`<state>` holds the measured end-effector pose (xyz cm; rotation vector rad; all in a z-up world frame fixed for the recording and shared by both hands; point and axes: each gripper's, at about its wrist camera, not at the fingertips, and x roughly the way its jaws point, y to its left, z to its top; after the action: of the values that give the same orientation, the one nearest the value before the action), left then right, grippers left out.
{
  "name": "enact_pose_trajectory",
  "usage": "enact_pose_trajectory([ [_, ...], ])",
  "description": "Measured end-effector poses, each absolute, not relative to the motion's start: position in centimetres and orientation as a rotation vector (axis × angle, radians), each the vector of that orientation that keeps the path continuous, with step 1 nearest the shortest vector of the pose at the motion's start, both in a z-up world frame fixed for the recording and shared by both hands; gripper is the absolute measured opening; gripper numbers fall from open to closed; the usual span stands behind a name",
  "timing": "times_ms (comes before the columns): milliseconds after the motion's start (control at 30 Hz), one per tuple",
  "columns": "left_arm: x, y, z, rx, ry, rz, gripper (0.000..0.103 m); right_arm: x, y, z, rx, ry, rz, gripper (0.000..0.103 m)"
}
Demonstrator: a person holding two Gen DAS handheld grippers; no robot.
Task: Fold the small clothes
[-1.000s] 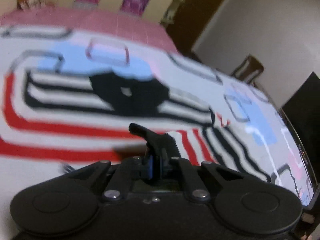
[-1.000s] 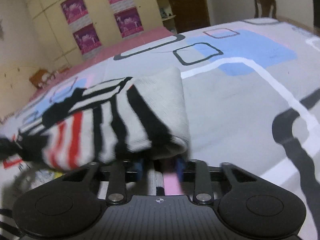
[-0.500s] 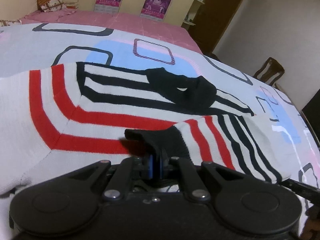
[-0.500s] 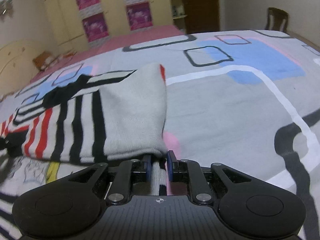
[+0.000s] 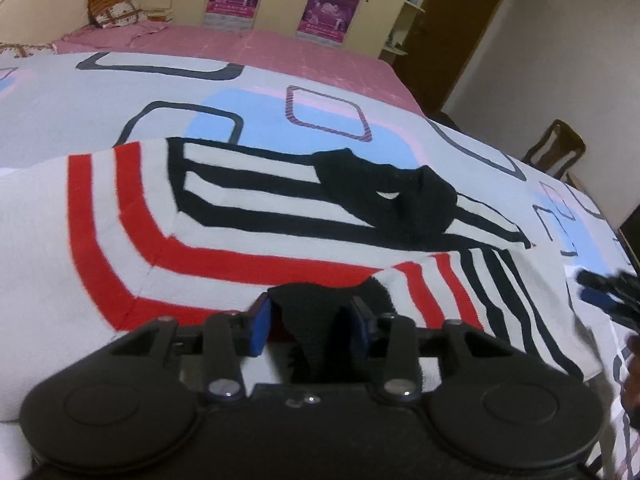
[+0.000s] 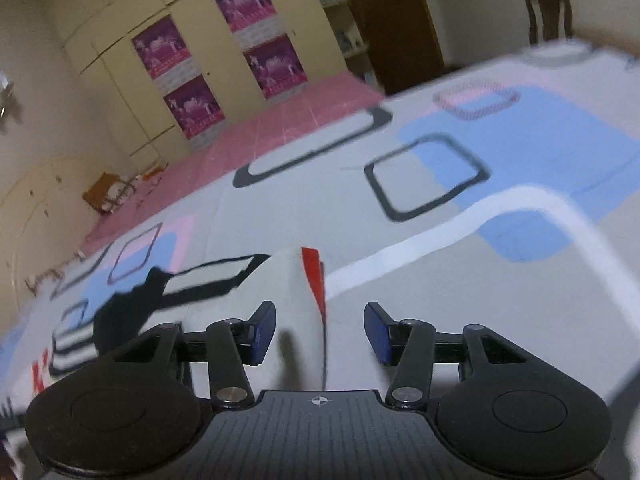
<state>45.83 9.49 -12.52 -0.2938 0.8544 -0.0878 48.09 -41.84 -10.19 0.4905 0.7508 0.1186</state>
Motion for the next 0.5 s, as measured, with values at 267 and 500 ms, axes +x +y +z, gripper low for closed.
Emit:
enact_pose_trajectory([
  [267,43.6,8.9,-13.2,-0.300,0.719,-0.039,0.006,50.8,-42.0,-11.9,0.459,0.778,0.176,0.010],
  [500,43.2,8.9,-12.0,-0.254,0.706,0.054,0.041,49.3,-41.6,-10.4,0.325,0.704,0.117,0.022],
])
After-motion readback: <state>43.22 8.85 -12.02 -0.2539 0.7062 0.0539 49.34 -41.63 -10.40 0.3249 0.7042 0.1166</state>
